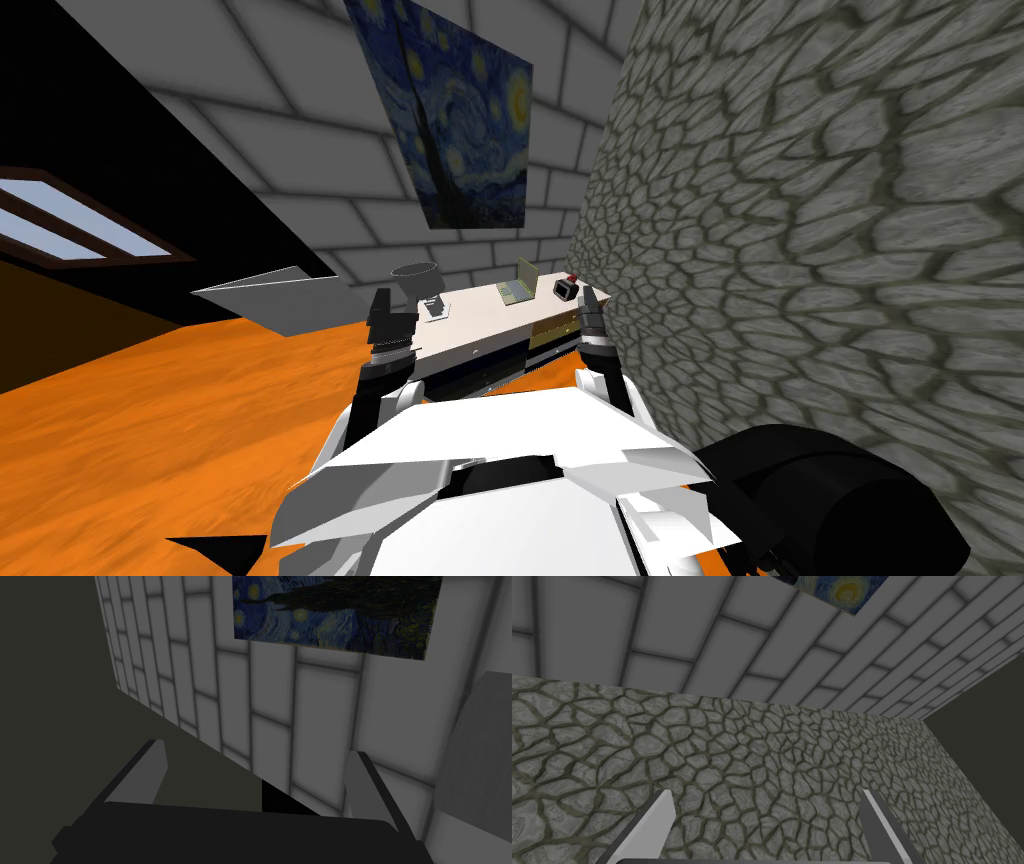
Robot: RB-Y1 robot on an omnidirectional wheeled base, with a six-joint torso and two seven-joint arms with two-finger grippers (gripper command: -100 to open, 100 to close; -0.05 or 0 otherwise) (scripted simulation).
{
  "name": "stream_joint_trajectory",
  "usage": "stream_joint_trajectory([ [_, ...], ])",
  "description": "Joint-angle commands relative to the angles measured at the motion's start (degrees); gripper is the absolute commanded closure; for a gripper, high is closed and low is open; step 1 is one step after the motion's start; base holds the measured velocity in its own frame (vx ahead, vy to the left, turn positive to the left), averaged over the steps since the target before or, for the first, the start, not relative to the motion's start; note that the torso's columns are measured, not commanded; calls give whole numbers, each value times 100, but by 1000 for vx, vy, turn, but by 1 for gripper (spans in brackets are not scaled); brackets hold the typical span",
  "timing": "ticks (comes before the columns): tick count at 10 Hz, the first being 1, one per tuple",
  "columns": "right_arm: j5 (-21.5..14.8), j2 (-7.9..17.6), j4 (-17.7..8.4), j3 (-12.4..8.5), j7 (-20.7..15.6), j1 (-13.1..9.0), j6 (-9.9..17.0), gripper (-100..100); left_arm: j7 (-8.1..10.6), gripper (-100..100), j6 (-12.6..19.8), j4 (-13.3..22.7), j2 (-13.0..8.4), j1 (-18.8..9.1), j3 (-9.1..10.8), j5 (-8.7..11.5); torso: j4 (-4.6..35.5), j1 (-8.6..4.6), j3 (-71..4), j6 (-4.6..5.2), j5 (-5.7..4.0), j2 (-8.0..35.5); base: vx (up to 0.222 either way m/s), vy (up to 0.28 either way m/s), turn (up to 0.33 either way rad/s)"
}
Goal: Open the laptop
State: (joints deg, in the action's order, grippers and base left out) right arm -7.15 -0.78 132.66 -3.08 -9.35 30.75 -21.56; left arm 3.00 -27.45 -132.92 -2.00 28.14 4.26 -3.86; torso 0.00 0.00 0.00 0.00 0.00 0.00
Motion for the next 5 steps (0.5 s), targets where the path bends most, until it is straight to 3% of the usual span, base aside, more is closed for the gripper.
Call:
stream_joint_trajectory([
  [1, 0, 0, 0, 0, 0, 0, 0, 0, 0, 0, 0, 0, 0, 0, 0, 0, 235, 0, -467, 0, 0, 232, 0, 0, 0],
  [5, 0, 0, 1, 0, 0, 0, 0, 0, 0, 0, 0, -1, 0, 0, 0, 0, 1846, 0, -3692, 0, 0, 1845, 0, 0, 0],
])
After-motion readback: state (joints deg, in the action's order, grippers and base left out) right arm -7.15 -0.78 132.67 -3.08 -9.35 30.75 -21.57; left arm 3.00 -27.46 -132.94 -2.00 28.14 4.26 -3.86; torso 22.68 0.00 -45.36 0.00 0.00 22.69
